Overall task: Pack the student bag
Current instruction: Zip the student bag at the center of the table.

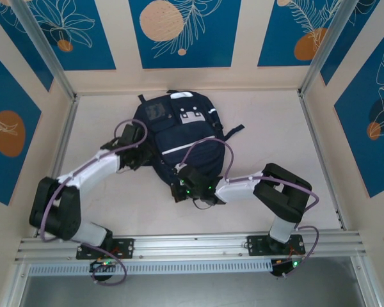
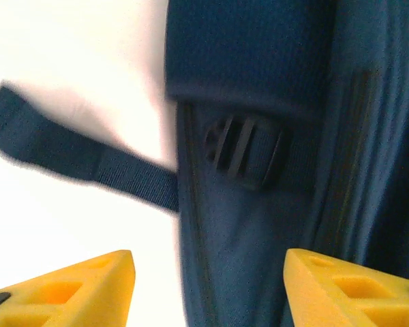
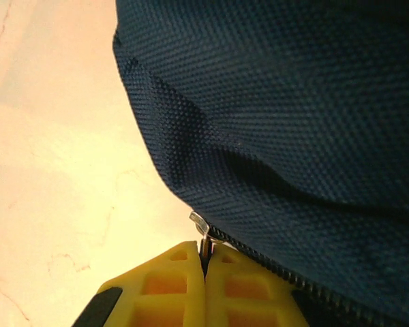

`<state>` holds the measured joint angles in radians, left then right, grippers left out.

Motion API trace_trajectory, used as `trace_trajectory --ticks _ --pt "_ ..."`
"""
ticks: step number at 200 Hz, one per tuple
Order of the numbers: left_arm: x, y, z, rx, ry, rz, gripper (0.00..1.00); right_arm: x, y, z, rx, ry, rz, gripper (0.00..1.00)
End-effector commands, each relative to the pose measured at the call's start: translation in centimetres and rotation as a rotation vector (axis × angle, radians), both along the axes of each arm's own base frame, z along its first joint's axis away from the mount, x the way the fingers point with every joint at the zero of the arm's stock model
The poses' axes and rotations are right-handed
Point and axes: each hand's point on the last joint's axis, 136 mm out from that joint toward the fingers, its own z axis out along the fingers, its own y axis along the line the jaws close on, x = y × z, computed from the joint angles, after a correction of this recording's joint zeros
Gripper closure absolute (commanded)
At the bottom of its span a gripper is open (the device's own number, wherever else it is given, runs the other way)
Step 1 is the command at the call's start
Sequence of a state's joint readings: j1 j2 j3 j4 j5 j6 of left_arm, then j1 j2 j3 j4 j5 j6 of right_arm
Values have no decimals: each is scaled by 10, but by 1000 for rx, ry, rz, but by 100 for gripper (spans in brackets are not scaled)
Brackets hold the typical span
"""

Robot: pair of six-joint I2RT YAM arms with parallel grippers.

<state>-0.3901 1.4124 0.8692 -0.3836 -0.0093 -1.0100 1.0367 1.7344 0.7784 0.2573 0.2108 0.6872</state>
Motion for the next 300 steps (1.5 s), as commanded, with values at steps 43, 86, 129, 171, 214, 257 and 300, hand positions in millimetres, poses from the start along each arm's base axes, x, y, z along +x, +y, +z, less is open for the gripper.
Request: trace_trajectory --ticks 43,86,129,171,214,257,300 --pt "-47 -47 -16 -293 -90 -3 36 -23 2 -21 83 179 -14 100" --pt "-44 -55 -41 -305 -71 4 39 -22 5 -8 149 197 -29 100" --pt "-36 -62 -60 -329 -69 22 72 -24 5 -5 171 215 -35 100" --pt "-34 -56 -63 -294 -75 36 100 -21 -10 -15 78 199 -67 100" --pt "-38 -45 -66 -252 -60 52 100 -20 -35 -25 -60 173 -99 100" --pt "-40 -38 -66 -222 -45 57 100 -25 -51 -27 -139 167 -98 100" --pt "-41 -32 -64 -192 -43 65 100 -29 -61 -23 -172 157 -88 100"
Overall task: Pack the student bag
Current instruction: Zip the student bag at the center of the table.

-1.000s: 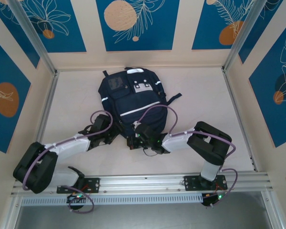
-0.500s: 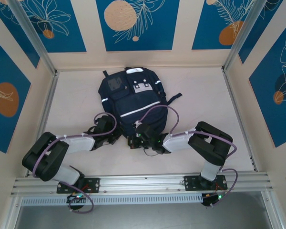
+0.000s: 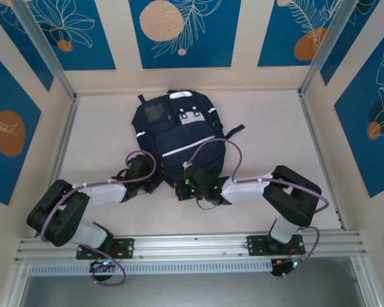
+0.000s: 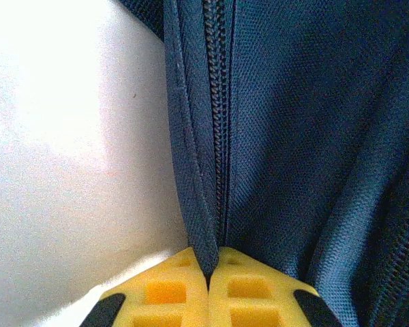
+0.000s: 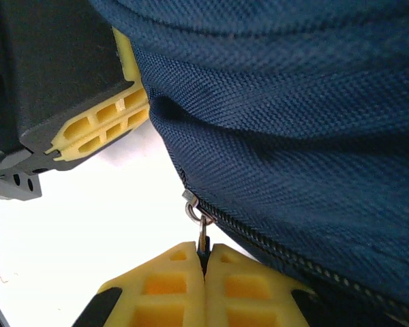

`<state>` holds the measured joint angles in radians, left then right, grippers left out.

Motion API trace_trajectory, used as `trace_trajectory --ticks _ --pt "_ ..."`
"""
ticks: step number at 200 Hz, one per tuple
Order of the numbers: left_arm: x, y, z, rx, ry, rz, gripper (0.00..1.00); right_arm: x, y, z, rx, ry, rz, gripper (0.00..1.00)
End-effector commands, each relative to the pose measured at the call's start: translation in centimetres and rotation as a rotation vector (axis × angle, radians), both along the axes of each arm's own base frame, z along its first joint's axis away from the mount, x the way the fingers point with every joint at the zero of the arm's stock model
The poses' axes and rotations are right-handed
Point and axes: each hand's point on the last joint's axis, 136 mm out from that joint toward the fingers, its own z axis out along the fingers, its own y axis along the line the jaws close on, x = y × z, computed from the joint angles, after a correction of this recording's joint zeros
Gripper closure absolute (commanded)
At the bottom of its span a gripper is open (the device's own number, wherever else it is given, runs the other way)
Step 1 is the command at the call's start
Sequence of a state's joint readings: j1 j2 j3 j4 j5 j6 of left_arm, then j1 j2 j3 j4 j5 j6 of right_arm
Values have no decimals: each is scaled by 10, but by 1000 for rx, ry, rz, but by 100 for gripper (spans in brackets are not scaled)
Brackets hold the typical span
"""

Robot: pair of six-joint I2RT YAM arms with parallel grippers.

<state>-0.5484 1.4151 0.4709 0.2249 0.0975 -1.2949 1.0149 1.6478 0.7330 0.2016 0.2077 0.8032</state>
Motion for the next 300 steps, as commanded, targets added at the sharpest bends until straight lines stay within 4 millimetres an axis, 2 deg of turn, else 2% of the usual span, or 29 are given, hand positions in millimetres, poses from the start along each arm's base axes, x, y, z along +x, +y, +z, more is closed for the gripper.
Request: trace_trajectory --ticks 1,87,178,206,225,247,255,269,300 --pt "1 29 -9 121 15 63 100 -27 -41 -32 -194 85 24 100" --pt "1 37 -4 146 12 74 100 -35 -63 -29 -212 91 43 100" --pt "-1 44 5 161 -2 77 100 -27 -82 -25 -243 86 59 100" --pt "2 53 17 202 -11 57 100 -30 -69 -28 -224 112 123 100" --pt "4 75 28 253 -1 70 100 -30 -50 -31 -162 135 157 100" --pt "2 88 45 264 -13 84 70 -26 -29 -36 -81 182 150 100" --pt "0 88 52 257 -21 84 62 -23 -22 -38 -63 199 143 100" --pt "-8 84 54 206 -8 89 57 -20 -11 -41 -37 228 134 100" --pt "-29 68 41 94 48 97 57 -18 1 -47 3 269 116 100"
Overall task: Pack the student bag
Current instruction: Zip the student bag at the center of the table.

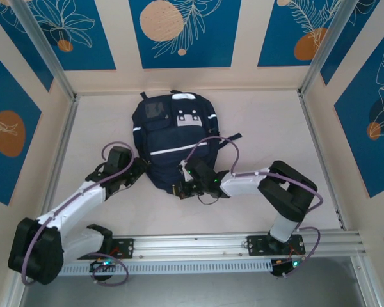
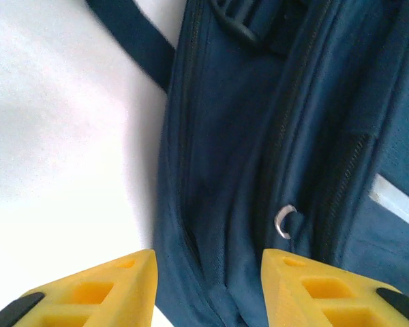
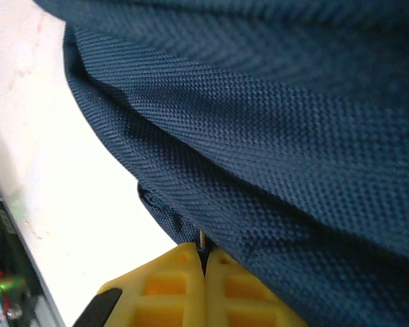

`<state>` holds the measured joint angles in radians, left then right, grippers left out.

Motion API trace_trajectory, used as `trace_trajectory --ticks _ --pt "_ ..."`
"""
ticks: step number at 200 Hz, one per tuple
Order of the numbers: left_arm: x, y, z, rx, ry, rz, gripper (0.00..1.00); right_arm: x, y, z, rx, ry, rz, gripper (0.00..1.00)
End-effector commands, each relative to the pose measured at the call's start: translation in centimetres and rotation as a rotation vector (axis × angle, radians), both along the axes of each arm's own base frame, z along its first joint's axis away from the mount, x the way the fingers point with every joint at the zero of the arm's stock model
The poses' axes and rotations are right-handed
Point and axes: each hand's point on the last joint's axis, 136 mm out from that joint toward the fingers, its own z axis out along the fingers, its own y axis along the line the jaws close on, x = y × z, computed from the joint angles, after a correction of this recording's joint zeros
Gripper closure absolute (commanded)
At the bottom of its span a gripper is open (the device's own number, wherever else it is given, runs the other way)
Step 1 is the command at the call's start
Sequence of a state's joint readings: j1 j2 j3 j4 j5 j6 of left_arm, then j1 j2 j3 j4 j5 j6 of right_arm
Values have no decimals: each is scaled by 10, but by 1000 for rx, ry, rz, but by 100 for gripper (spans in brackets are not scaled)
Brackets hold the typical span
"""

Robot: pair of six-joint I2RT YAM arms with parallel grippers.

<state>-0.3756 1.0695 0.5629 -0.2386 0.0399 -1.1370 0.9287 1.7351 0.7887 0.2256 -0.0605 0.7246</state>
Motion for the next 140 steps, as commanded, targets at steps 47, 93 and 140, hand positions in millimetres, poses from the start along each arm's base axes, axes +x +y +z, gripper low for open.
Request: trace_trajectory --ticks 47,93,140 --pt "-38 -30 -40 -58 125 -17 56 -18 -9 -44 -74 180 -32 100" --pt "-26 -35 -49 4 95 -23 53 -22 -7 -43 -75 186 -28 100" --pt "-17 -36 -58 41 86 -9 49 -29 -3 -46 -80 196 -6 100"
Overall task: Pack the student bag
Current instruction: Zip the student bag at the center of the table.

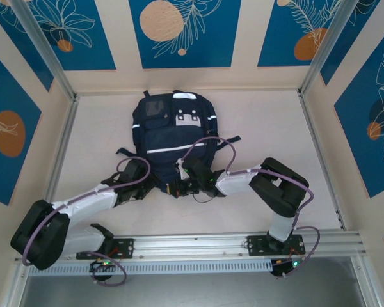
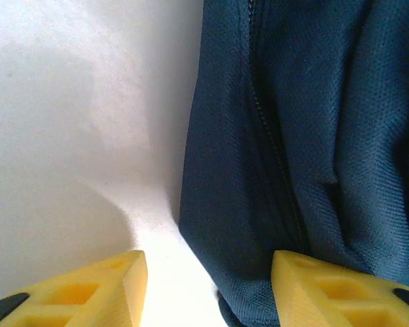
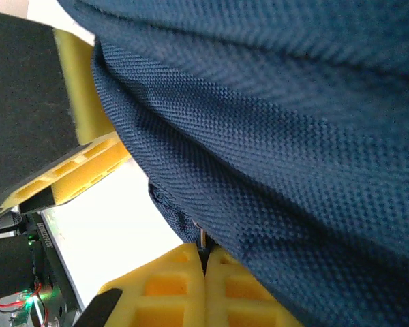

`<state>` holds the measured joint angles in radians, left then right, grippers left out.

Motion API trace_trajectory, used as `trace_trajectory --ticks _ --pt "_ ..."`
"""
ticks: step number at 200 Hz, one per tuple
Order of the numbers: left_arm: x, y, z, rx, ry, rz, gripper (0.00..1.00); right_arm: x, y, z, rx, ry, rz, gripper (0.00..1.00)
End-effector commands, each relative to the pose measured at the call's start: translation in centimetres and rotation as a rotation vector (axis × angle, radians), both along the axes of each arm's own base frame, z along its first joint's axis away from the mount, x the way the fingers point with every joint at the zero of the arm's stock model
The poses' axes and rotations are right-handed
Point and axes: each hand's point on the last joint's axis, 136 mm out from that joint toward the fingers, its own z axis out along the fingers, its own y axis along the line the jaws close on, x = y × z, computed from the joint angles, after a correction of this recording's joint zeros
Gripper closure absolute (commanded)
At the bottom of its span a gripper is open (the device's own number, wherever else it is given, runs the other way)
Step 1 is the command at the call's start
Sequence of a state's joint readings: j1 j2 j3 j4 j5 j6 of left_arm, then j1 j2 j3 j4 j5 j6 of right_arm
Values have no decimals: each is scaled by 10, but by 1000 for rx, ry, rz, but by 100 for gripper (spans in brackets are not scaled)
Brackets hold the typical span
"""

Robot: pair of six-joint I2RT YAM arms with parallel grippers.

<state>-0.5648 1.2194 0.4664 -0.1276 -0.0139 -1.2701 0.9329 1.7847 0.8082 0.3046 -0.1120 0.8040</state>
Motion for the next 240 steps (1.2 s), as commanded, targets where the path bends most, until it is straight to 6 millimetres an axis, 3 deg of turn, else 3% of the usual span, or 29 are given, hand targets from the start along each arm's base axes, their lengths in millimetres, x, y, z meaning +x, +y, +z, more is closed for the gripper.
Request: trace_trajectory --ticks 1,19,45,70,142,240 --pt "18 -1 4 15 -58 41 49 -29 -20 -48 -149 140 15 100" --pt "20 -2 -3 25 -54 35 58 -30 -17 -48 -155 140 25 100" --pt "18 2 -10 60 -49 28 83 -29 -22 -50 -198 128 21 100" --pt "14 11 -14 104 -38 31 100 -27 -34 -50 -248 106 9 100" --pt "9 26 -22 133 -4 47 100 -29 -59 -50 -327 82 10 100" --pt "10 41 -15 154 -16 63 100 -29 -77 -44 -336 68 -3 100"
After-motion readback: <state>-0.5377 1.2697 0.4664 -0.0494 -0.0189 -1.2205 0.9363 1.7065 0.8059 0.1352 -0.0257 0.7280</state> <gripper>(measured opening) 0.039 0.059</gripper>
